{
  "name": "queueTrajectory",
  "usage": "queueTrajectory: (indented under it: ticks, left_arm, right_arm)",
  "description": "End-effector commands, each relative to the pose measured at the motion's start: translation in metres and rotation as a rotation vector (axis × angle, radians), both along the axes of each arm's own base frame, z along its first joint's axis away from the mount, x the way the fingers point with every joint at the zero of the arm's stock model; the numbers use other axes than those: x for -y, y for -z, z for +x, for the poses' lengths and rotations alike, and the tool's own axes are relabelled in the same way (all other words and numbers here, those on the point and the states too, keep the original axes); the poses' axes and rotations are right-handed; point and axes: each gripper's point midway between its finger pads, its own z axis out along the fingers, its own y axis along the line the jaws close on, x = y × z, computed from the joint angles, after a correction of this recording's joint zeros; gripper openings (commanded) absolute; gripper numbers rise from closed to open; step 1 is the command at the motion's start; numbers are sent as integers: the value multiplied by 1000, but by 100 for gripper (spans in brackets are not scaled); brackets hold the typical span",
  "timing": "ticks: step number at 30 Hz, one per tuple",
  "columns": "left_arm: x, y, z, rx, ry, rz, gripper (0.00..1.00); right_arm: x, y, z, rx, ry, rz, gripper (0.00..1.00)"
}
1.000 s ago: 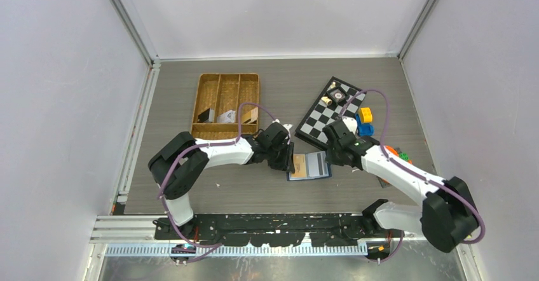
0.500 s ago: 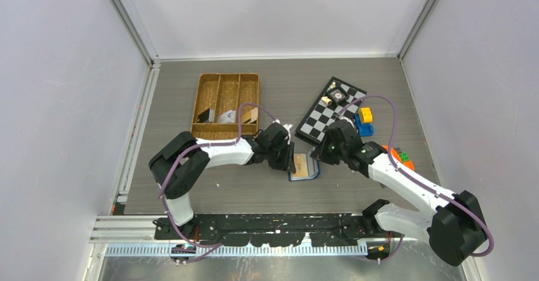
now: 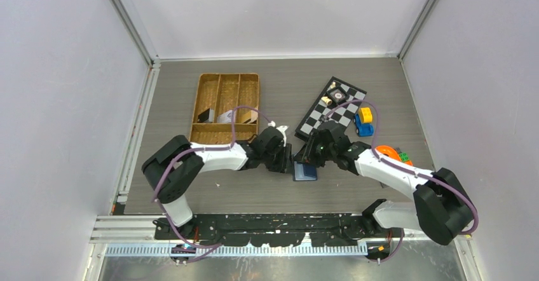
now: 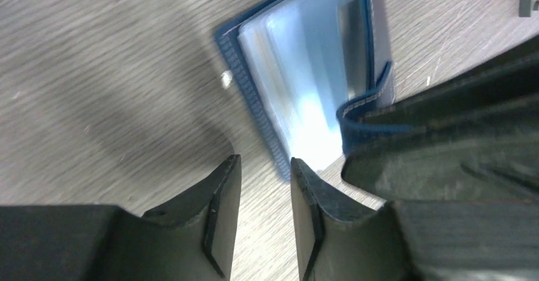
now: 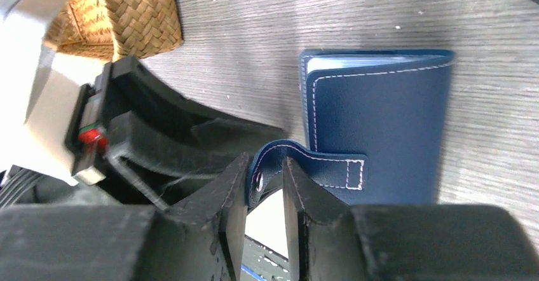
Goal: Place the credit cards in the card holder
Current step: Close the card holder at the center of the board.
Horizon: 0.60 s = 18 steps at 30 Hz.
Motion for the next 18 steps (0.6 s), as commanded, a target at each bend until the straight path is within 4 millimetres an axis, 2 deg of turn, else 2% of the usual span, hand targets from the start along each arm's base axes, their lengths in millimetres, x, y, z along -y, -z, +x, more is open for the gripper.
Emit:
queueTrajectory:
  ticks: [1, 3, 8, 13, 18]
  left_arm:
    - [-20, -18, 5, 87, -50, 13, 39]
    - [-29, -22, 3, 98, -55, 32, 42]
    - [-43, -35, -3, 111, -64, 52, 47]
    - [-35, -67, 1, 144, -65, -13, 51]
    - [-24, -95, 12, 213, -69, -38, 52]
  right_arm:
    - [-10, 3, 5, -8, -6, 33, 34]
    - [-14, 0, 7, 0, -11, 44, 44]
    - [-17, -17, 12, 36, -43, 36, 57]
    - [-5, -44, 14, 95, -53, -28, 69]
    - [13, -79, 11, 176, -43, -67, 74]
